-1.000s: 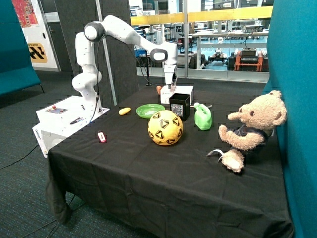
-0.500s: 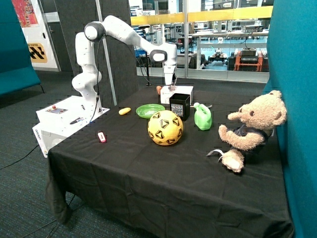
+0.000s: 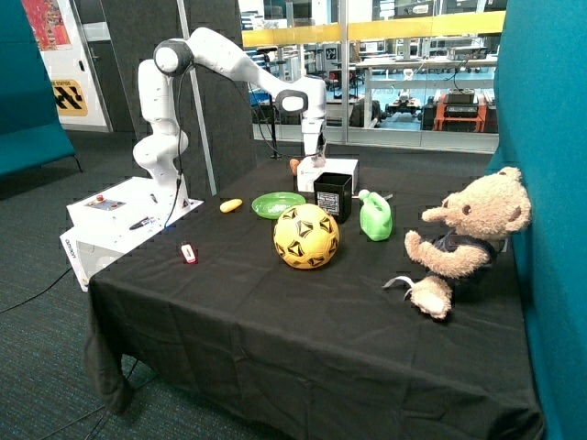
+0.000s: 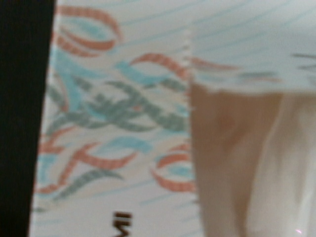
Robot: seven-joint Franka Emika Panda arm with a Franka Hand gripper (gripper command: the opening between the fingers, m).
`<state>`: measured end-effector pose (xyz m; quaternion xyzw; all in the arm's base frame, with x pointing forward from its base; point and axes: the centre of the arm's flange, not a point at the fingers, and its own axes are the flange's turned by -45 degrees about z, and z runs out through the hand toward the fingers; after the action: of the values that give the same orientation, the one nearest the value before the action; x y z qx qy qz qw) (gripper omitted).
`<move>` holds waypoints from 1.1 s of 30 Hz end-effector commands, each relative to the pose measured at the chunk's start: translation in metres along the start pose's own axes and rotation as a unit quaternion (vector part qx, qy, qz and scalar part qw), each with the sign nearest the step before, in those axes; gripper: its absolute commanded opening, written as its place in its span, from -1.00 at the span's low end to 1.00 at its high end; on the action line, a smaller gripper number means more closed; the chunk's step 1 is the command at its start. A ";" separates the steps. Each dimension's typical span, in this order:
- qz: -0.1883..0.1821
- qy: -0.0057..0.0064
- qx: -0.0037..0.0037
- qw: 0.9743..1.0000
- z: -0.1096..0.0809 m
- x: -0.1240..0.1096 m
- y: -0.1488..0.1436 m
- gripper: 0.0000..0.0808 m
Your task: Dry the plate
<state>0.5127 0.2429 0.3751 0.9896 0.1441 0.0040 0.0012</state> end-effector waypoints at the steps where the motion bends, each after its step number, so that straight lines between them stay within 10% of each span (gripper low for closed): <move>1: 0.013 -0.004 0.002 1.000 -0.016 0.002 0.018 -1.00; 33: -0.001 -0.004 0.002 1.000 -0.045 0.021 0.012 -1.00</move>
<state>0.5304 0.2305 0.4122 0.9901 0.1401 0.0028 -0.0019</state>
